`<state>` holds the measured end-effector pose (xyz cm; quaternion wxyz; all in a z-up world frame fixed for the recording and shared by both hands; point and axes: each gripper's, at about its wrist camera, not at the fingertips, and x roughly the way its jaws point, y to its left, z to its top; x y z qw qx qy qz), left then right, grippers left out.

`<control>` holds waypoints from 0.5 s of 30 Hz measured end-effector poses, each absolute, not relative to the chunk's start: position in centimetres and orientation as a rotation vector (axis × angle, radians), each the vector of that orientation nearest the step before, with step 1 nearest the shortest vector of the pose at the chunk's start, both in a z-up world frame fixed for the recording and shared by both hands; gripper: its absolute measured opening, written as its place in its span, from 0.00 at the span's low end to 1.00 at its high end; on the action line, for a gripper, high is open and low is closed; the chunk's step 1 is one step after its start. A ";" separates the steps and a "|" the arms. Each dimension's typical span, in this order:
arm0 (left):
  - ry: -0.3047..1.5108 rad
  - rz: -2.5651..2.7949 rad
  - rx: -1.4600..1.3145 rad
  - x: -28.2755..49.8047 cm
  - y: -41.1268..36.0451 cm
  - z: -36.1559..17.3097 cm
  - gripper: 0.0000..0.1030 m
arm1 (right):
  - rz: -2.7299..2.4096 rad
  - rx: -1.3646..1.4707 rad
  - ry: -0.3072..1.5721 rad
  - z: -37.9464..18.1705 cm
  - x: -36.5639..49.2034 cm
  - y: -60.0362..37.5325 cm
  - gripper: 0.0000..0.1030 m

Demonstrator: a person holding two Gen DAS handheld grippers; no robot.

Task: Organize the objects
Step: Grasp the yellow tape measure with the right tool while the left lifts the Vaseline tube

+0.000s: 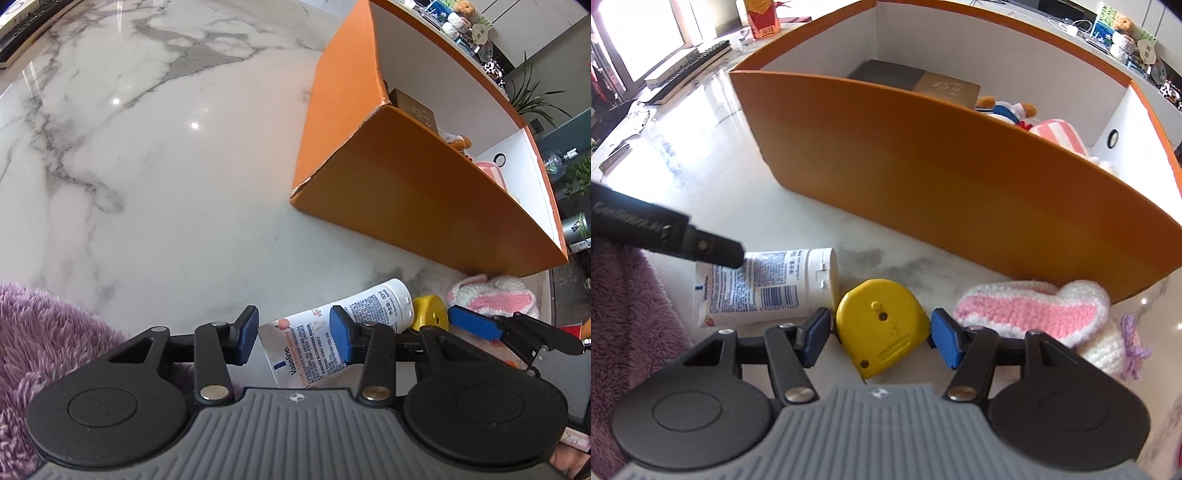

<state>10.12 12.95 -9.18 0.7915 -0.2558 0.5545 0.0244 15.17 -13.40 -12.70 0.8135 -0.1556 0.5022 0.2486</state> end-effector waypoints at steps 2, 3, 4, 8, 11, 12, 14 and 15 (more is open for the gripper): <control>1.188 0.022 -0.568 9.8 13.0 -8.8 0.46 | 0.520 -0.322 1.073 -12.7 15.3 -13.6 0.60; 1.186 0.008 -0.578 9.7 13.1 -8.7 0.46 | 0.513 -0.320 1.072 -12.7 15.4 -13.7 0.60; 1.184 -0.006 -0.588 9.6 13.2 -8.6 0.45 | 0.507 -0.321 1.071 -12.7 15.4 -13.7 0.60; 1.190 -0.124 -0.648 9.6 13.1 -8.7 0.30 | 0.512 -0.296 1.075 -12.6 15.4 -13.9 0.60; 1.192 -0.146 -0.590 9.6 11.6 -8.4 0.30 | 0.526 -0.288 1.076 -12.6 15.2 -13.7 0.60; 1.190 -0.149 -0.581 9.7 11.3 -8.5 0.30 | 0.526 -0.292 1.073 -12.6 15.1 -13.7 0.60; 1.184 -0.153 -0.574 9.9 10.8 -8.6 0.30 | 0.529 -0.287 1.075 -12.6 15.0 -13.7 0.60; 1.179 -0.149 -0.568 10.1 10.6 -8.6 0.30 | 0.531 -0.280 1.077 -12.6 15.1 -13.9 0.60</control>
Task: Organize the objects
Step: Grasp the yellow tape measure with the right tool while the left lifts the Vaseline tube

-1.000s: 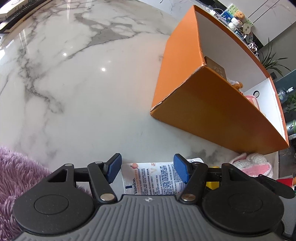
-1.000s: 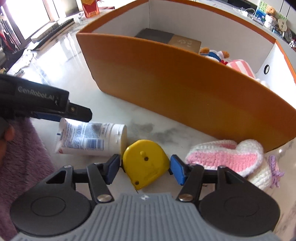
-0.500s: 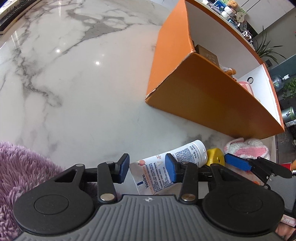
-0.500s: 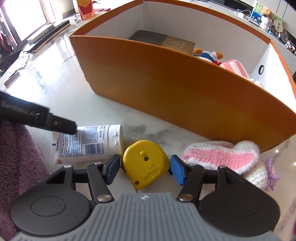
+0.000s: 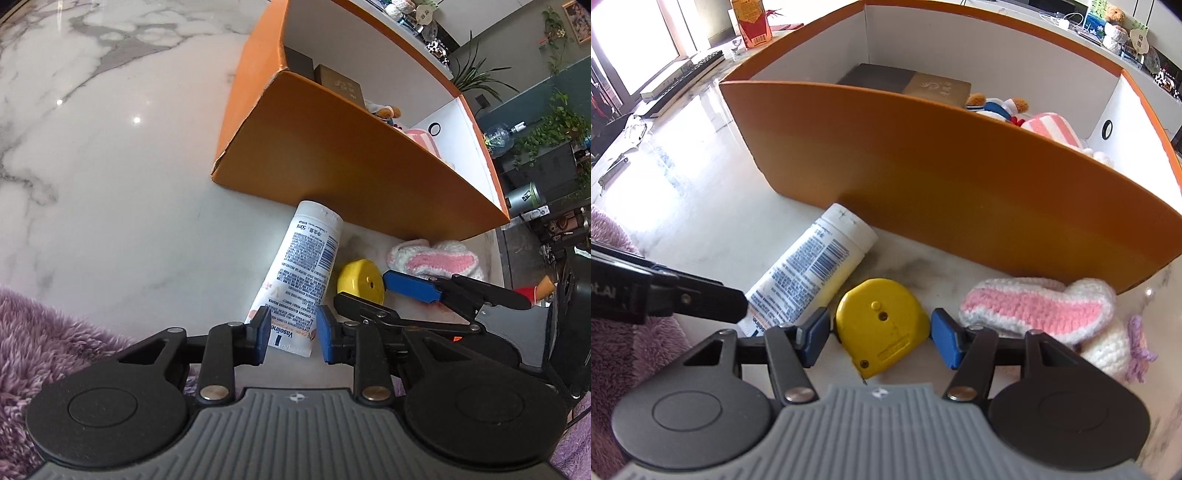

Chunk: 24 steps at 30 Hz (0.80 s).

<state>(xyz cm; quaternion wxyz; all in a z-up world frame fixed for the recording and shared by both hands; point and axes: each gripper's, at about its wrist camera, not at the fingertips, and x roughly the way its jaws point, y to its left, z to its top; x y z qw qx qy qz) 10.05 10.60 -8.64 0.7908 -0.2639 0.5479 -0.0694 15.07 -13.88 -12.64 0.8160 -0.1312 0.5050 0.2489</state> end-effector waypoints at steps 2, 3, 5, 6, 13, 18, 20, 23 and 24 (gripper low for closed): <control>1.136 -0.124 -0.540 10.4 10.3 -8.3 0.36 | 0.529 -0.268 1.081 -12.6 15.4 -14.4 0.60; 1.116 -0.111 -0.520 10.5 10.1 -8.1 0.48 | 0.524 -0.266 1.082 -12.5 15.4 -14.5 0.60; 1.079 -0.102 -0.465 10.9 9.7 -7.5 0.61 | 0.508 -0.270 1.081 -12.6 15.2 -14.4 0.60; 1.072 -0.108 -0.432 11.2 9.2 -7.4 0.63 | 0.498 -0.271 1.080 -12.5 15.1 -14.5 0.60; 1.069 -0.145 -0.279 13.0 6.0 -7.9 0.66 | 0.479 -0.234 1.071 -11.9 14.9 -15.9 0.60; 1.086 -0.127 -0.216 13.9 4.9 -9.0 0.66 | 0.449 -0.287 1.067 -12.5 14.4 -16.1 0.60; 1.098 -0.114 -0.196 14.2 4.6 -9.6 0.66 | 0.454 -0.301 1.060 -12.5 14.4 -15.9 0.60; 1.099 -0.101 -0.161 14.2 4.2 -10.1 0.66 | 0.458 -0.299 1.057 -12.6 14.5 -16.0 0.60; 1.099 -0.096 -0.144 14.3 4.1 -10.1 0.65 | 0.459 -0.294 1.058 -12.7 14.6 -16.1 0.60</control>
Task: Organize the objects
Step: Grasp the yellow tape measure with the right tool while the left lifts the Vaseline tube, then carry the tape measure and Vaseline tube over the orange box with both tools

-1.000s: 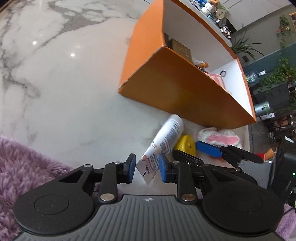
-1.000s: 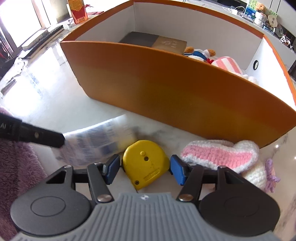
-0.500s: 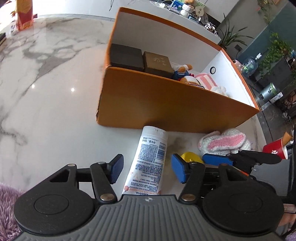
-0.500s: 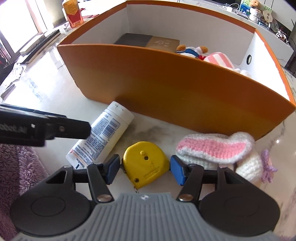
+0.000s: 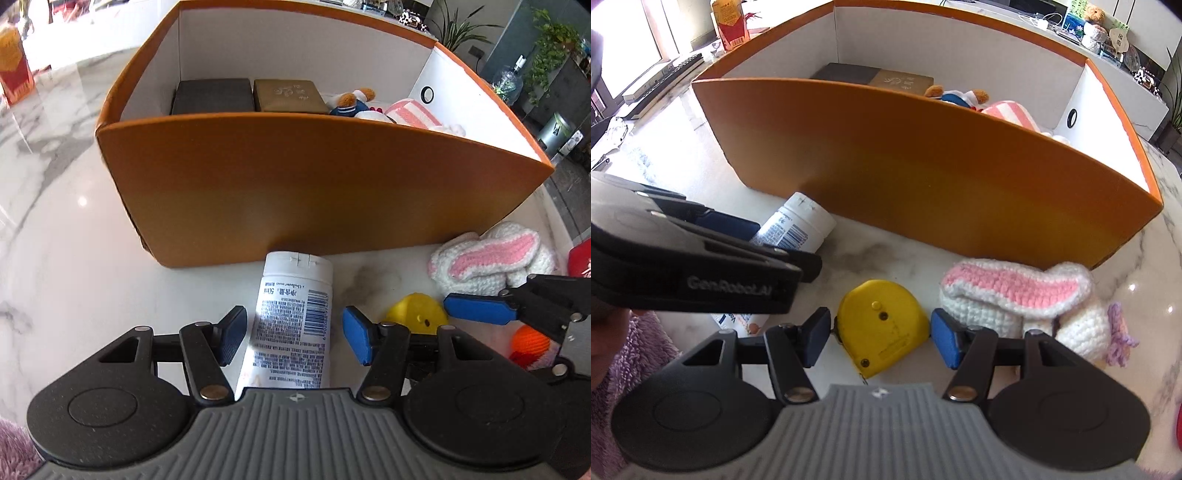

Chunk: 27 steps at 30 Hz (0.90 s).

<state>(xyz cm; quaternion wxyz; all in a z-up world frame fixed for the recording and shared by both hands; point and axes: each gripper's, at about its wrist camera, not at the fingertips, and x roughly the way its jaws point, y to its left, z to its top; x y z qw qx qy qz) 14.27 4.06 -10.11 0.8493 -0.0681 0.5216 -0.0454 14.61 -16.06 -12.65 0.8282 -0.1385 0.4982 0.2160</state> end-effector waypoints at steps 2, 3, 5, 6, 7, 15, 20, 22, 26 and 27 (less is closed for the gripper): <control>1.096 -0.092 -0.118 14.2 3.8 -10.1 0.63 | 0.460 -0.284 1.060 -12.8 14.8 -16.1 0.60; 1.092 -0.088 -0.099 14.2 3.6 -10.2 0.56 | 0.460 -0.281 1.060 -12.8 14.8 -16.2 0.60; 1.086 -0.089 -0.078 14.1 3.5 -10.1 0.51 | 0.460 -0.279 1.060 -12.8 14.8 -16.2 0.60; 1.084 -0.089 -0.078 14.1 3.5 -10.1 0.51 | 0.460 -0.279 1.059 -12.8 14.7 -16.3 0.60; 1.083 -0.088 -0.080 14.0 3.6 -10.1 0.50 | 0.460 -0.278 1.059 -12.8 14.7 -16.3 0.60; 1.057 -0.084 -0.103 12.8 4.0 -8.5 0.49 | 0.471 -0.256 1.037 -12.2 14.5 -16.7 0.48; 1.020 -0.096 -0.118 11.9 4.1 -6.2 0.49 | 0.508 -0.208 1.036 -10.6 14.6 -17.2 0.14; 1.019 -0.097 -0.110 11.8 4.2 -5.7 0.49 | 0.487 -0.207 1.051 -10.8 14.8 -17.5 0.16; 1.025 -0.105 -0.113 11.6 4.1 -5.7 0.49 | 0.496 -0.201 1.038 -9.8 14.1 -18.3 0.47; 1.028 -0.107 -0.111 11.6 4.1 -5.7 0.49 | 0.501 -0.224 1.025 -9.8 13.7 -17.7 0.52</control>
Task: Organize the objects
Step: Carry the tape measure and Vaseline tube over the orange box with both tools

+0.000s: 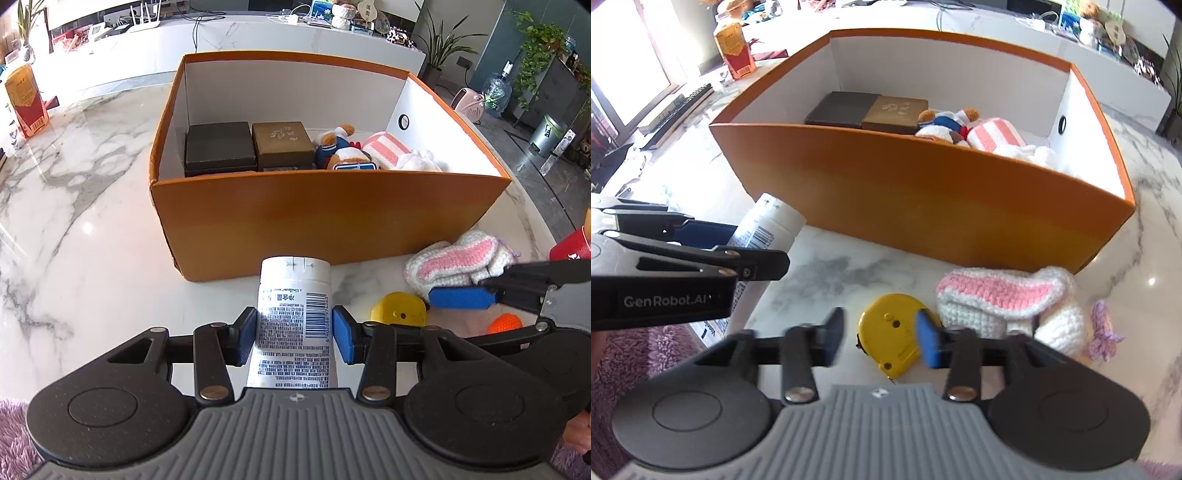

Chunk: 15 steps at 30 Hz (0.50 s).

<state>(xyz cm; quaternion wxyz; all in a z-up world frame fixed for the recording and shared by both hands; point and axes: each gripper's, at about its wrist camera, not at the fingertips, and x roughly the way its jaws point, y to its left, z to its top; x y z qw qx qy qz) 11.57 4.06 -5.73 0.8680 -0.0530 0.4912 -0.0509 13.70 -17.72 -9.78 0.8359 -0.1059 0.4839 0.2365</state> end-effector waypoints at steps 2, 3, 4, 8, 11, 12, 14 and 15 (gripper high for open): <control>1.034 -0.109 -0.105 11.6 4.0 -5.9 0.49 | 0.506 -0.277 1.023 -10.3 14.0 -17.1 0.52; 1.036 -0.109 -0.105 11.6 4.0 -5.9 0.49 | 0.519 -0.312 1.035 -10.5 14.2 -16.8 0.52; 1.037 -0.110 -0.107 11.6 4.0 -5.9 0.49 | 0.530 -0.345 1.052 -10.6 14.3 -16.8 0.53; 1.036 -0.116 -0.109 11.4 4.1 -5.9 0.49 | 0.561 -0.408 1.106 -11.6 15.0 -16.4 0.55; 1.038 -0.123 -0.116 11.3 4.2 -5.9 0.49 | 0.610 -0.509 1.087 -11.6 15.1 -15.7 0.56; 1.038 -0.125 -0.120 11.3 4.3 -5.8 0.49 | 0.634 -0.547 1.082 -11.5 15.1 -15.3 0.57; 1.039 -0.131 -0.125 11.3 4.3 -5.8 0.49 | 0.670 -0.600 1.083 -11.6 15.3 -14.9 0.58; 1.040 -0.133 -0.127 11.3 4.3 -5.8 0.49 | 0.680 -0.614 1.090 -11.8 15.5 -14.9 0.61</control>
